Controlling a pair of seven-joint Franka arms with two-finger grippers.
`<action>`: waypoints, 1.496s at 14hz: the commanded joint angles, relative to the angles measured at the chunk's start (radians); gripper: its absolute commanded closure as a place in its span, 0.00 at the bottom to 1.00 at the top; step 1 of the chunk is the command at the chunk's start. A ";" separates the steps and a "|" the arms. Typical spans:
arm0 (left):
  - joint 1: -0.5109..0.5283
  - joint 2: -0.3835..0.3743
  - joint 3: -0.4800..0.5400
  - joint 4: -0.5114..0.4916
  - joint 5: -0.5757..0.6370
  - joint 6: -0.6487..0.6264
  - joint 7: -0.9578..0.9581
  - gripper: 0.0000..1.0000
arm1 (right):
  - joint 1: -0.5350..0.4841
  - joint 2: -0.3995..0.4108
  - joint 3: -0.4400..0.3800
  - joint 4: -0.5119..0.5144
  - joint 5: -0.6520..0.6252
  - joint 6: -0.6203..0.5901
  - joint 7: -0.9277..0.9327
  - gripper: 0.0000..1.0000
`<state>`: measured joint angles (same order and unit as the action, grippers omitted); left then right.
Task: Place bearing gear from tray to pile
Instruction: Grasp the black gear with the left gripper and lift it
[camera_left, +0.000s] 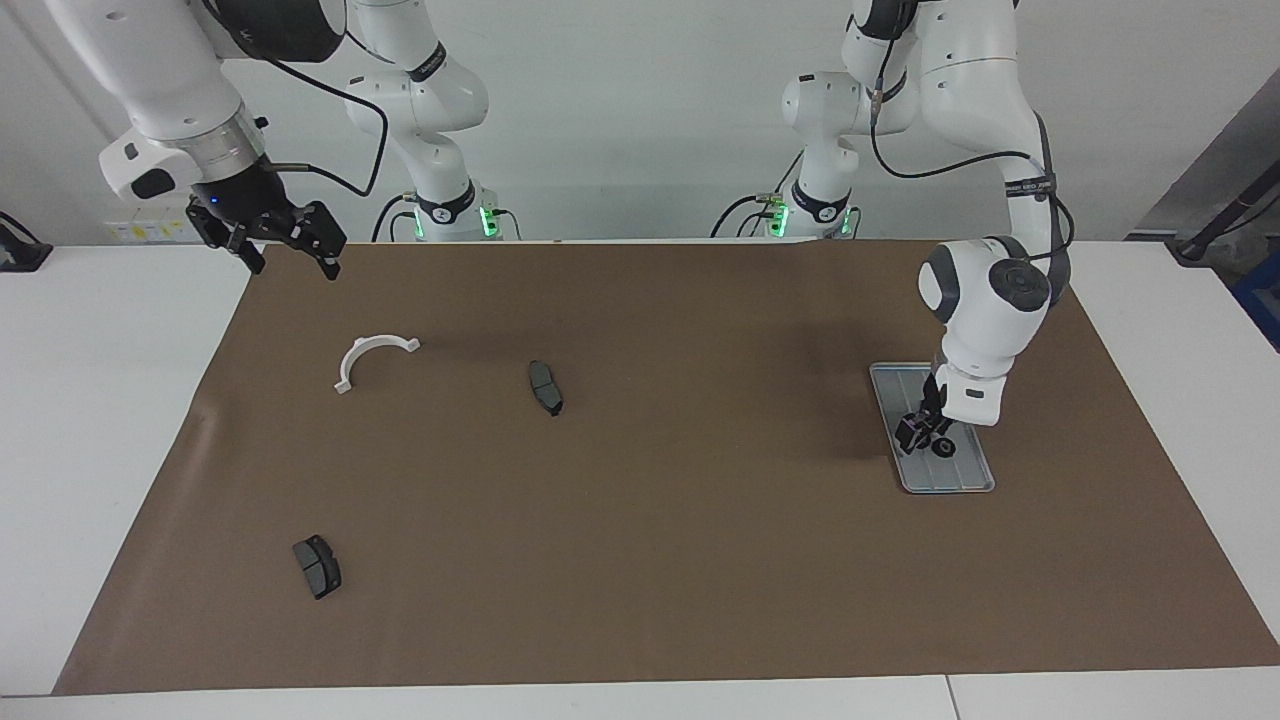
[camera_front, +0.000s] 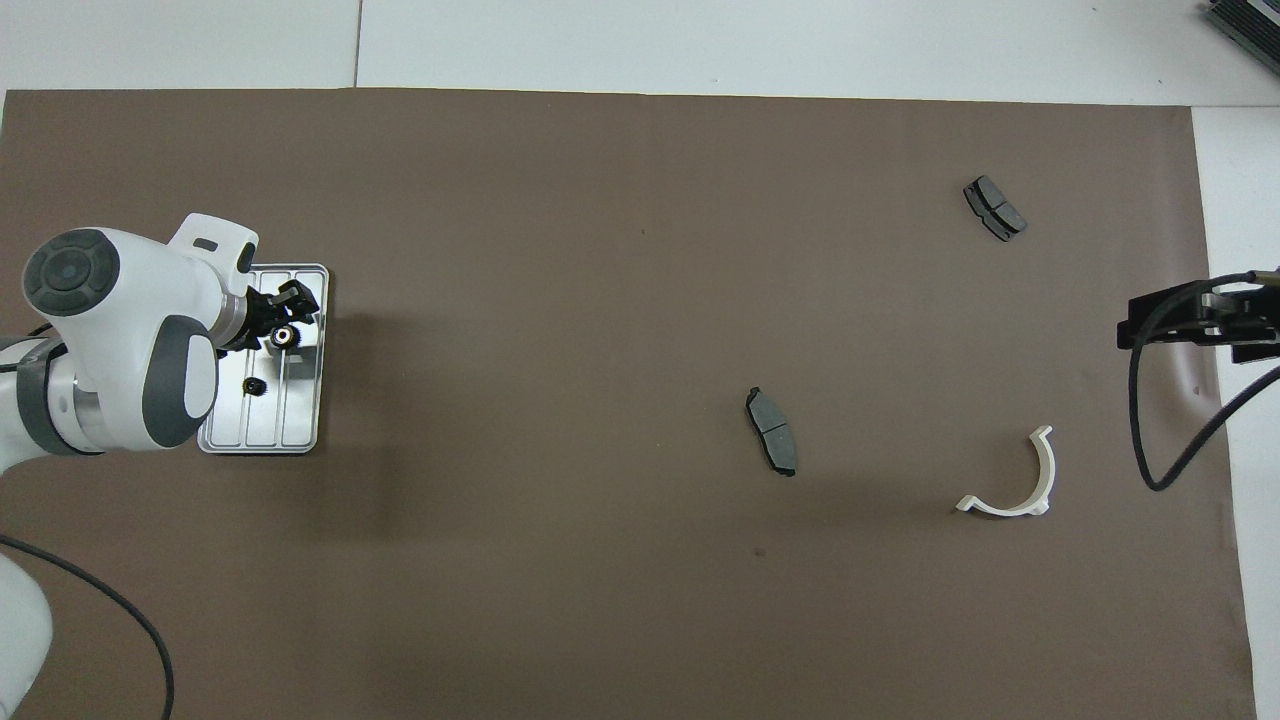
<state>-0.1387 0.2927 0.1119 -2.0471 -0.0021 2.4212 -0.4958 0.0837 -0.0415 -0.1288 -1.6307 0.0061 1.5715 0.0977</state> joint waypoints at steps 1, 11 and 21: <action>-0.004 -0.020 0.006 -0.045 0.014 0.027 -0.154 0.32 | -0.012 -0.015 0.006 -0.011 0.023 -0.001 0.013 0.00; -0.012 -0.032 0.005 -0.074 0.014 0.029 -0.343 0.45 | -0.010 -0.018 0.006 -0.011 0.023 -0.002 0.014 0.00; -0.016 -0.024 0.003 -0.033 0.014 0.001 -0.357 0.96 | -0.001 -0.012 0.006 -0.012 0.023 -0.004 0.013 0.00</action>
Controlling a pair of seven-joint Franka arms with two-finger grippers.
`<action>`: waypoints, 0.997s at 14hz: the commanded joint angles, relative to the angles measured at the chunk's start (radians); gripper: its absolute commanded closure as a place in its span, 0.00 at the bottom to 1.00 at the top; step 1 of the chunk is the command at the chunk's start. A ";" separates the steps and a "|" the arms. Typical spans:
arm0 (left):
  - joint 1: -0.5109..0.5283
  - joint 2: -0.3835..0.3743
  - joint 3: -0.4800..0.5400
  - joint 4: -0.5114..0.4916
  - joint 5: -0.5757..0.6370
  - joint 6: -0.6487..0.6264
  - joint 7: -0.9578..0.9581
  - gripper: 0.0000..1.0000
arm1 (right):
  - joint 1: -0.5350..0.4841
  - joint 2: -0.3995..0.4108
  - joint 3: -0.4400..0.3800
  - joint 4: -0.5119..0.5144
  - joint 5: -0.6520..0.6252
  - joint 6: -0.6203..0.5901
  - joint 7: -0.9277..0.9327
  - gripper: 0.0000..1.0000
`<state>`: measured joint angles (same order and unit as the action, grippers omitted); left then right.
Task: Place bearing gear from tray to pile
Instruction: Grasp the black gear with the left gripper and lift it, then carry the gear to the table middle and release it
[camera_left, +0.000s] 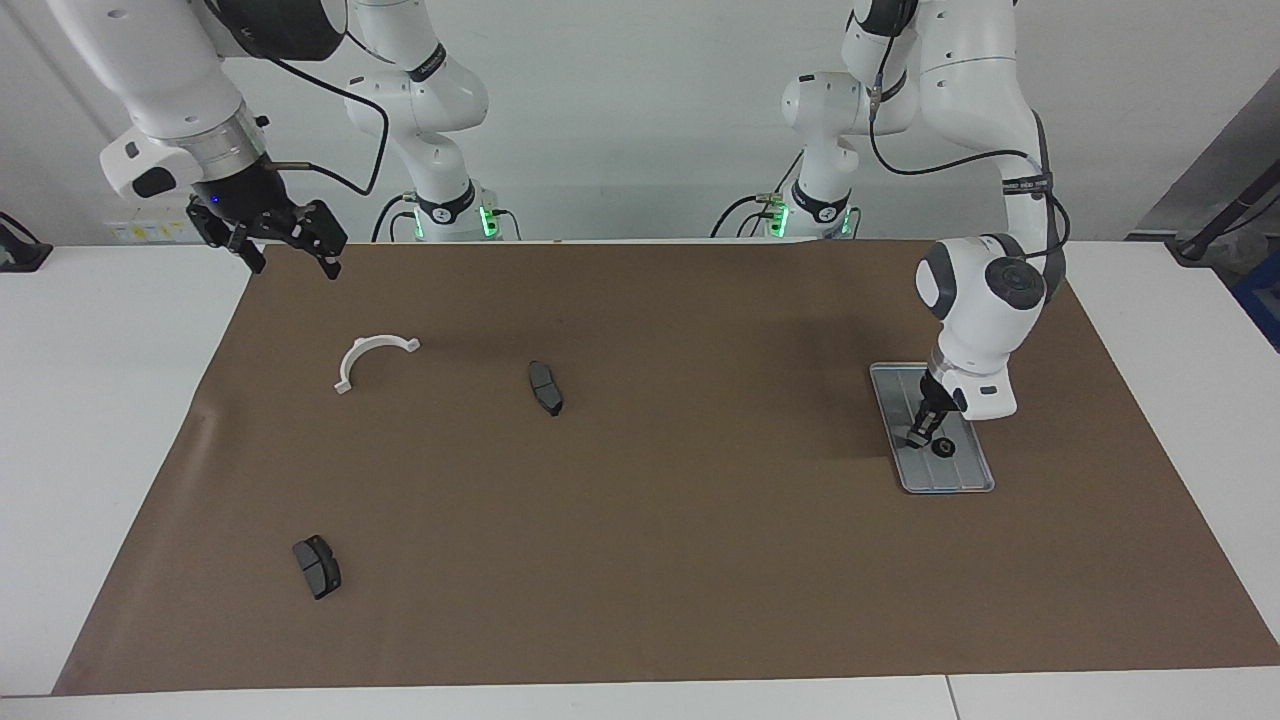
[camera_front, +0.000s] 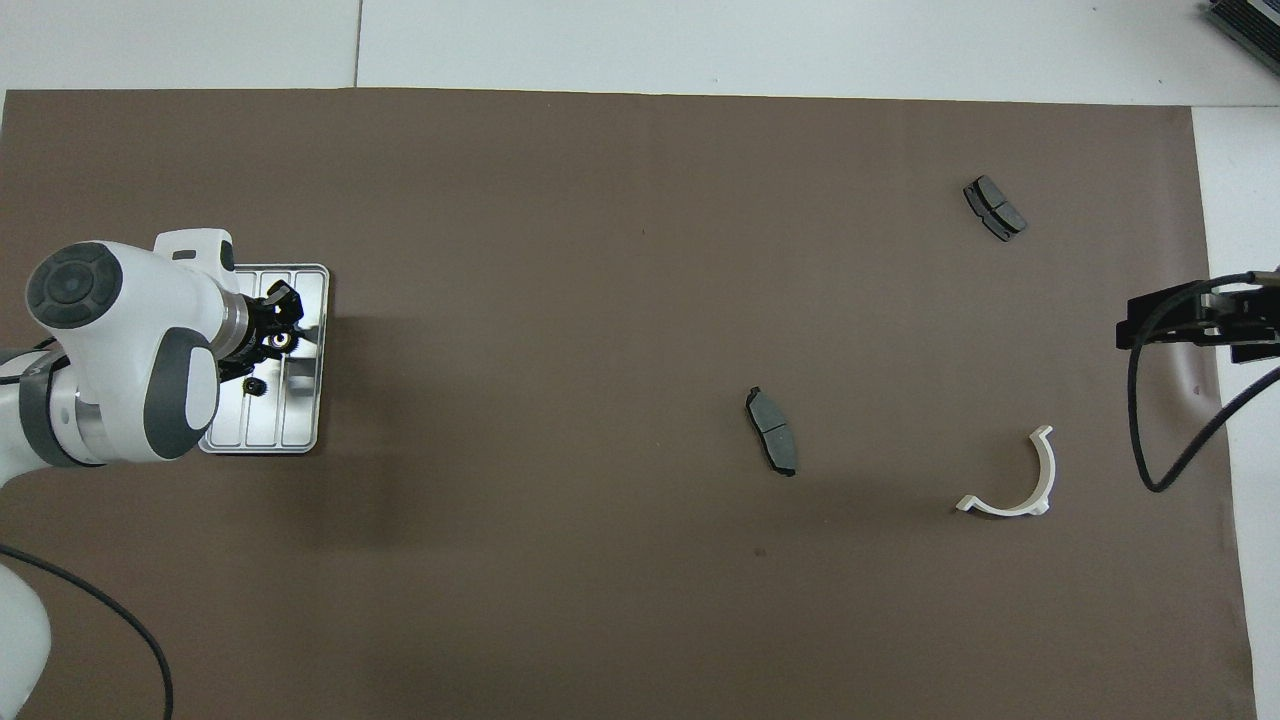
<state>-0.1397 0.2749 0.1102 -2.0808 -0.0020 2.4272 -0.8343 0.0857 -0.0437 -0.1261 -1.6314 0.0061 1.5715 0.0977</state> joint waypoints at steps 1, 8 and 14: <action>-0.018 0.003 0.005 0.048 0.014 -0.044 -0.019 0.97 | -0.003 -0.010 0.003 -0.011 0.023 -0.004 0.013 0.00; -0.210 0.058 0.005 0.258 0.007 -0.177 -0.026 0.93 | -0.003 -0.010 0.003 -0.011 0.023 -0.004 0.013 0.00; -0.498 0.064 0.003 0.246 0.008 -0.100 0.007 0.92 | -0.003 -0.010 0.003 -0.011 0.023 -0.004 0.013 0.00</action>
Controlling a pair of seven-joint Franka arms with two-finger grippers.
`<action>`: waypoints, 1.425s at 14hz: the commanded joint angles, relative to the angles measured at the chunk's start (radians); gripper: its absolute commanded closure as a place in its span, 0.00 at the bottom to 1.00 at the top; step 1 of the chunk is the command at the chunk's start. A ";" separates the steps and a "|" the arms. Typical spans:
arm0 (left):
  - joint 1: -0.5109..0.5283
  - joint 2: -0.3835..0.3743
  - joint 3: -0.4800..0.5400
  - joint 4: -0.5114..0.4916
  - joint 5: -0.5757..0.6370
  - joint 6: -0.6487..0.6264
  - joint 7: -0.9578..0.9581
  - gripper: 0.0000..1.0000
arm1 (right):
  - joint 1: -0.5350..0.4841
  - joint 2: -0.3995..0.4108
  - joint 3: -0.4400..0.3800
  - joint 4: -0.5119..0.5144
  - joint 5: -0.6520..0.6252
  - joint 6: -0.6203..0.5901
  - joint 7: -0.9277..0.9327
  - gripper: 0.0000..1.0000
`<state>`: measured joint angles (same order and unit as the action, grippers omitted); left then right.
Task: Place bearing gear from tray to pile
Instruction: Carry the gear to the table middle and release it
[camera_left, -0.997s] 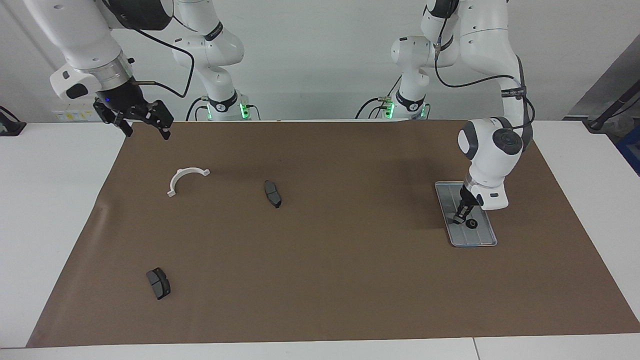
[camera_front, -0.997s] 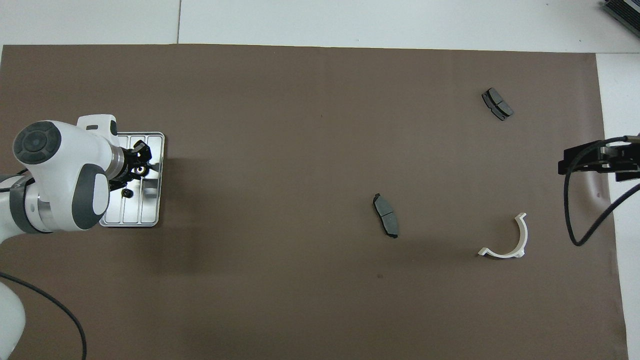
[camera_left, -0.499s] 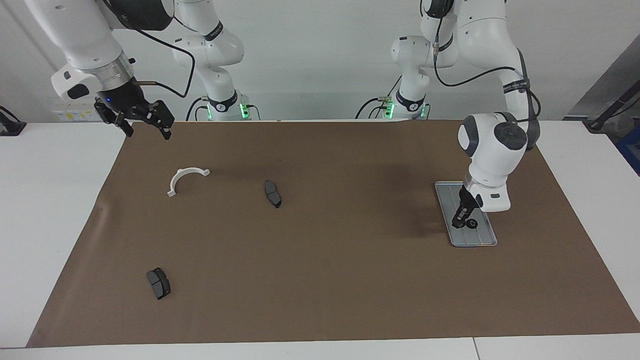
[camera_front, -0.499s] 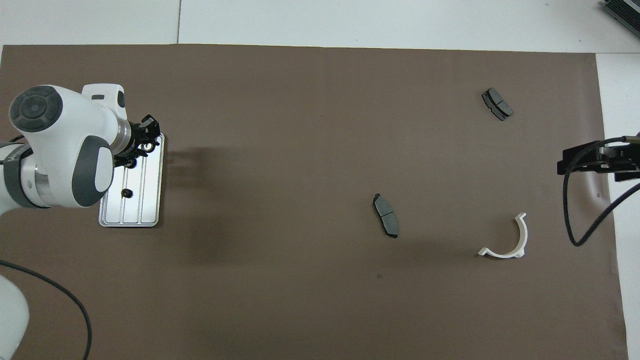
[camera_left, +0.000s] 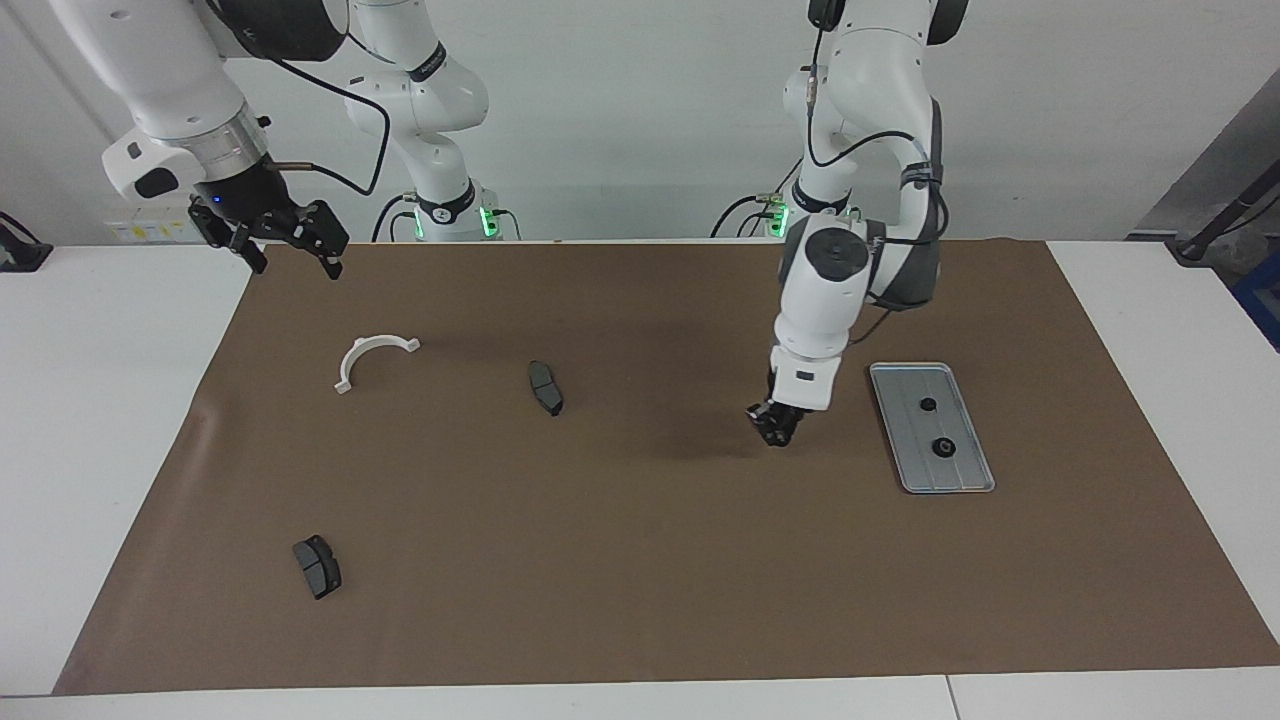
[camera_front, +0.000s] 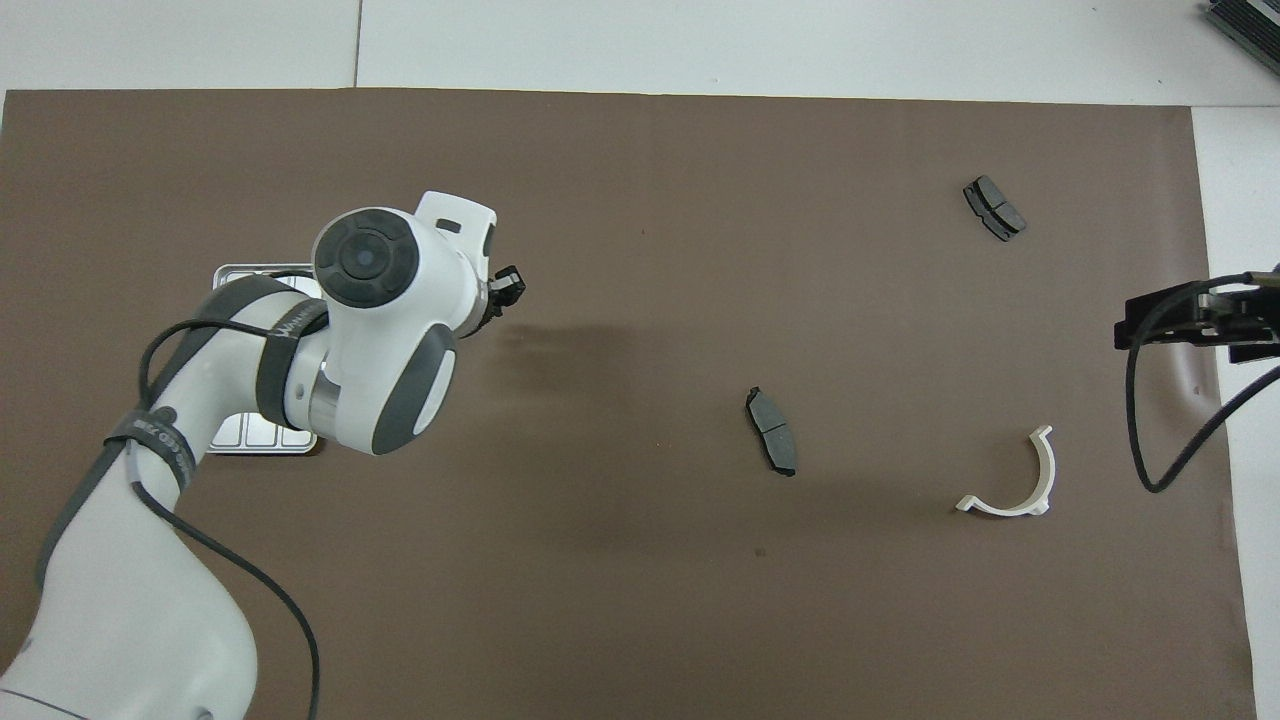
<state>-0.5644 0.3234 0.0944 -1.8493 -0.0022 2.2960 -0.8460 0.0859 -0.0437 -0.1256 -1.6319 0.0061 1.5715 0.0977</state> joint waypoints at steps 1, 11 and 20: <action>-0.104 0.022 0.019 0.015 0.008 0.040 0.065 0.92 | -0.003 -0.010 0.001 -0.011 0.023 -0.004 0.013 0.00; -0.247 0.092 0.011 0.001 0.007 0.119 0.196 0.45 | -0.003 -0.010 0.001 -0.011 0.023 -0.004 0.013 0.00; 0.031 0.059 0.016 0.044 0.005 0.024 0.232 0.00 | 0.009 -0.010 0.003 -0.011 0.025 -0.007 0.011 0.00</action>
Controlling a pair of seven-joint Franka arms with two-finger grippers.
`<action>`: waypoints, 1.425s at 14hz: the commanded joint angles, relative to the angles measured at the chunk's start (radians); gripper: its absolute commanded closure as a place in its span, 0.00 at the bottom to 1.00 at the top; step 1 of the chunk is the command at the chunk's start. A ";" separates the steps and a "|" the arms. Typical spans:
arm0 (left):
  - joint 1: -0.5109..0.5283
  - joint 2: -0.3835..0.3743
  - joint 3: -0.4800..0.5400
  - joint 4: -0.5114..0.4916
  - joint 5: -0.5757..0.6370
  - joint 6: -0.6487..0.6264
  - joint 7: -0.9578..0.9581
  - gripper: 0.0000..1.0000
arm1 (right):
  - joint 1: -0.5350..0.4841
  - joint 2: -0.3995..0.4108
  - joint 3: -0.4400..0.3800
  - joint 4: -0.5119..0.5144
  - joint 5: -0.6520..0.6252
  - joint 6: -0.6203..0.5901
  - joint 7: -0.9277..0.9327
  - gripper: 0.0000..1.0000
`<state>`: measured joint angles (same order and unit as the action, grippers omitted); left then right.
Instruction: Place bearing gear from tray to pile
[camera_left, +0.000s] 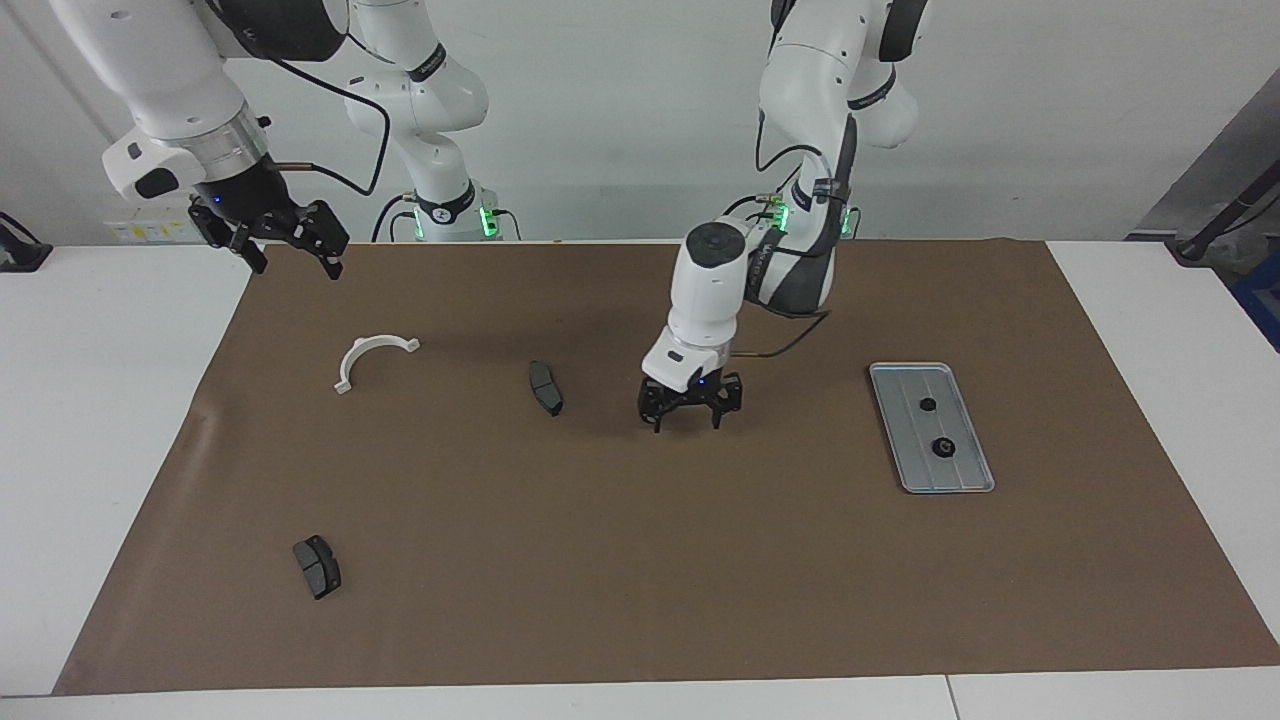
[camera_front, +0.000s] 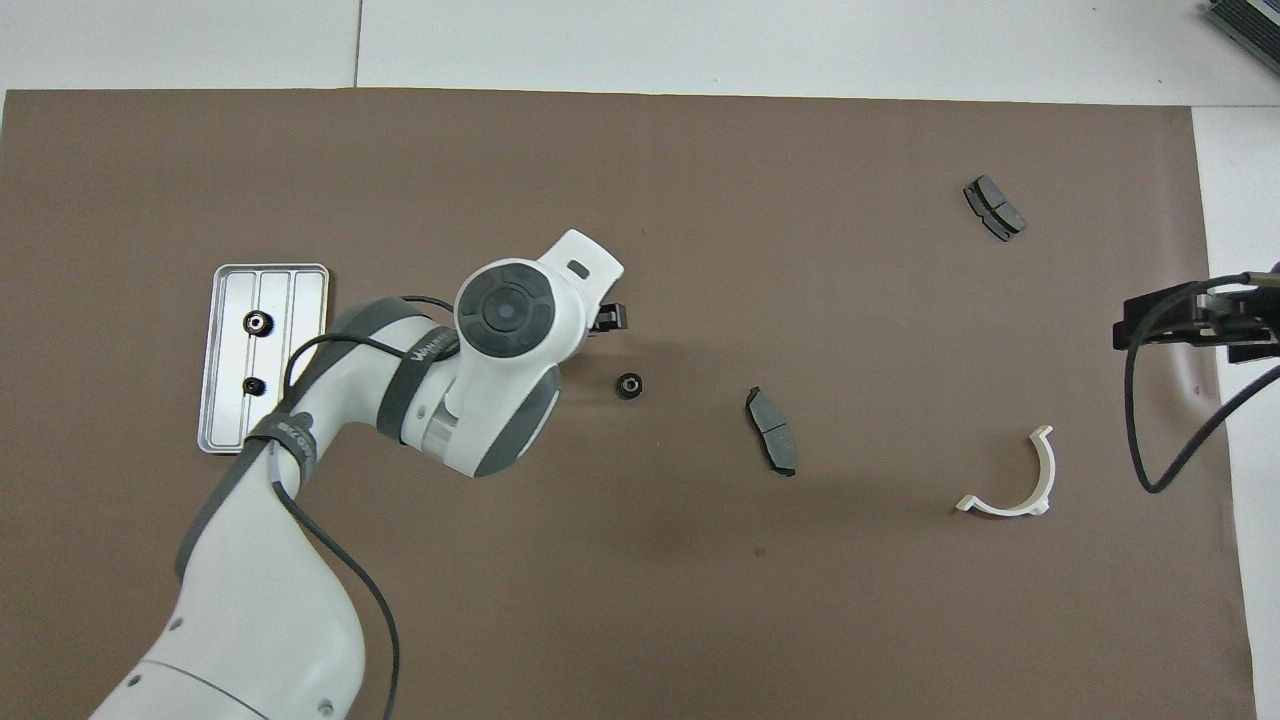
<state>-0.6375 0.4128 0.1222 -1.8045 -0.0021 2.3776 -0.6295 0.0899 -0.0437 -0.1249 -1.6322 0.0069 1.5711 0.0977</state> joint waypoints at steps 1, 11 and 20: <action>0.167 -0.048 -0.013 -0.002 0.005 -0.072 0.017 0.00 | 0.005 -0.010 0.004 -0.012 0.022 -0.003 0.011 0.00; 0.533 -0.117 -0.007 -0.070 0.005 -0.164 0.145 0.04 | -0.061 0.184 0.439 -0.052 0.010 0.349 0.362 0.00; 0.552 -0.109 -0.016 -0.170 -0.002 -0.020 0.227 0.22 | -0.004 0.505 0.688 -0.072 -0.369 0.622 0.795 0.00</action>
<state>-0.0758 0.3236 0.0987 -1.9445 -0.0021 2.3333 -0.4480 0.0731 0.4098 0.5327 -1.7063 -0.2897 2.1664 0.8230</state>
